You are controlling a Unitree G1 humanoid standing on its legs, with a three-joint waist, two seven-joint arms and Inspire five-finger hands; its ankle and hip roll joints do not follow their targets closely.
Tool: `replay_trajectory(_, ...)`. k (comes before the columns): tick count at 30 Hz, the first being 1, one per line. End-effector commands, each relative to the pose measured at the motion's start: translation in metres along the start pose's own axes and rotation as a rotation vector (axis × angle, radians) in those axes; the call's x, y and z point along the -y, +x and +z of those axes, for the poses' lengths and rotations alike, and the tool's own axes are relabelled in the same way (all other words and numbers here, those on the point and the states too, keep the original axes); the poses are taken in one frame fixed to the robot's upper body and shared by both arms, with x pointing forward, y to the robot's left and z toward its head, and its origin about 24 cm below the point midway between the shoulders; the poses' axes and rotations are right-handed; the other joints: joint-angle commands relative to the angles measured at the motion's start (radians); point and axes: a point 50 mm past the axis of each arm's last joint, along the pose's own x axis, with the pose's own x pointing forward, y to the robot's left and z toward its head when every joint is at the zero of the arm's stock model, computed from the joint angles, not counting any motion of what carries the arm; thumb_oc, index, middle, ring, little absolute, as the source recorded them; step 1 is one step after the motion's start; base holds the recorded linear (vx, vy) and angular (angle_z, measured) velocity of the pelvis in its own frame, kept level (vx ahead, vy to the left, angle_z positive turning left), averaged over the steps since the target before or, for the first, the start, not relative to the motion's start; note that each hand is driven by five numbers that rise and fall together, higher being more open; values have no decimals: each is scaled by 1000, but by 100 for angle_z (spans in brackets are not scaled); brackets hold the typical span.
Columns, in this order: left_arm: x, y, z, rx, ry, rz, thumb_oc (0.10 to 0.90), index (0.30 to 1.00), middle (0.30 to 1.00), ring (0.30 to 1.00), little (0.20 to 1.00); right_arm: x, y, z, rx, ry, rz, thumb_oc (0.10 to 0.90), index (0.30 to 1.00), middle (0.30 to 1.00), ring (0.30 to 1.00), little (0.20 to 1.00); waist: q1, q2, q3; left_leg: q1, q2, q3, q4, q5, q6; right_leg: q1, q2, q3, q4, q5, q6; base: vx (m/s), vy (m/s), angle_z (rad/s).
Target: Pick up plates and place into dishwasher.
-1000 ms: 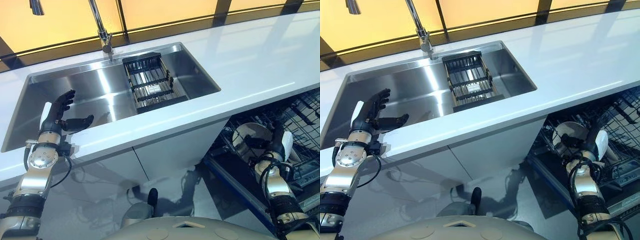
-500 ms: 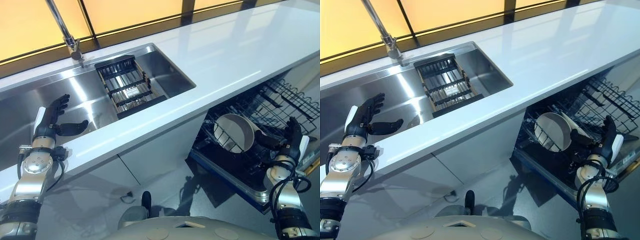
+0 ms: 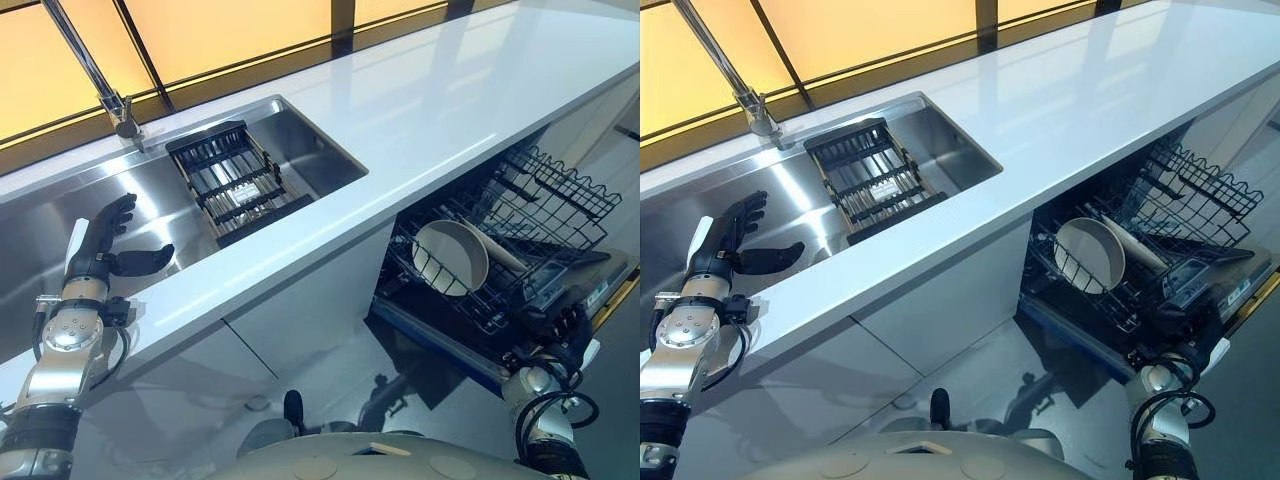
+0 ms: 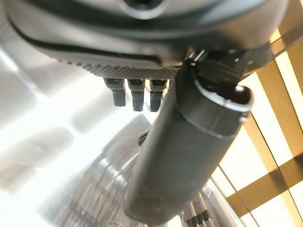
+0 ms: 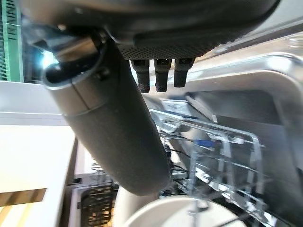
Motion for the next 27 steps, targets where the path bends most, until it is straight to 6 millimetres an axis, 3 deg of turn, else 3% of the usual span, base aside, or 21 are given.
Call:
replay_trajectory(1, -29, 18, 52, 217, 14, 121, 800, 900, 900, 900, 900, -20, 6, 41, 189, 121, 90, 800, 900, 900, 900, 900, 28, 6, -12, 90, -66, 27, 32, -223, 35, -158, 44, -44, 37, 69, 7, 0, 0, 0)
replay_trajectory(3, -26, 19, 53, 218, 13, 114, 800, 900, 900, 900, 900, -29, 2, 38, 165, 163, 156, 800, 900, 900, 900, 900, 33, 9, -9, 85, -68, 21, 35, -220, 35, -160, 42, -49, 39, 70, 7, 0, 0, 0)
replay_trajectory(9, -17, 24, 54, 213, 12, 90, 800, 900, 900, 900, 900, -63, -13, 20, -21, 525, 536, 800, 900, 900, 900, 900, 51, 16, 1, 72, -70, 6, 41, -215, 32, -167, 34, -70, 44, 68, 5, 18, 6, 3)
replay_trajectory(15, -5, 31, 63, 229, 15, 52, 800, 900, 900, 900, 900, -89, -15, 26, -71, 615, 717, 800, 900, 900, 900, 900, 78, 30, 14, 51, -71, -16, 48, -206, 26, -178, 24, -96, 51, 65, 3, 28, 20, 12)
replay_trajectory(19, 7, 34, 69, 248, 12, 29, 800, 900, 900, 900, 900, -110, -17, 54, 34, 551, 798, 800, 900, 900, 900, 900, 106, 38, 32, 31, -75, -37, 67, -203, 24, -183, 15, -117, 60, 63, -3, 38, 27, 14)
replay_trajectory(22, 14, 38, 75, 264, 4, 20, 800, 900, 900, 900, 900, -136, -18, 92, 169, 478, 862, 800, 900, 900, 900, 900, 133, 47, 55, 4, -80, -63, 90, -200, 21, -196, 5, -130, 73, 61, -11, 6, 45, 12)
replay_trajectory(23, 14, 38, 75, 265, 3, 21, 800, 900, 900, 900, 900, -136, -18, 92, 170, 479, 862, 800, 900, 900, 900, 900, 132, 47, 56, 3, -80, -64, 91, -200, 21, -197, 5, -131, 74, 60, -11, -13, 47, 15)
replay_trajectory(24, 14, 40, 78, 275, -1, 16, 800, 900, 900, 900, 900, -151, -21, 116, 237, 438, 909, 800, 900, 900, 900, 900, 150, 50, 70, -10, -84, -79, 100, -196, 18, -202, 0, -140, 80, 60, -16, -5, 41, 18)
replay_trajectory(27, 15, 45, 79, 277, -4, 11, 800, 900, 900, 900, 900, -172, -27, 146, 332, 380, 952, 800, 900, 900, 900, 900, 171, 54, 84, -19, -89, -99, 108, -193, 16, -202, -4, -156, 84, 56, -22, 21, 46, 8)
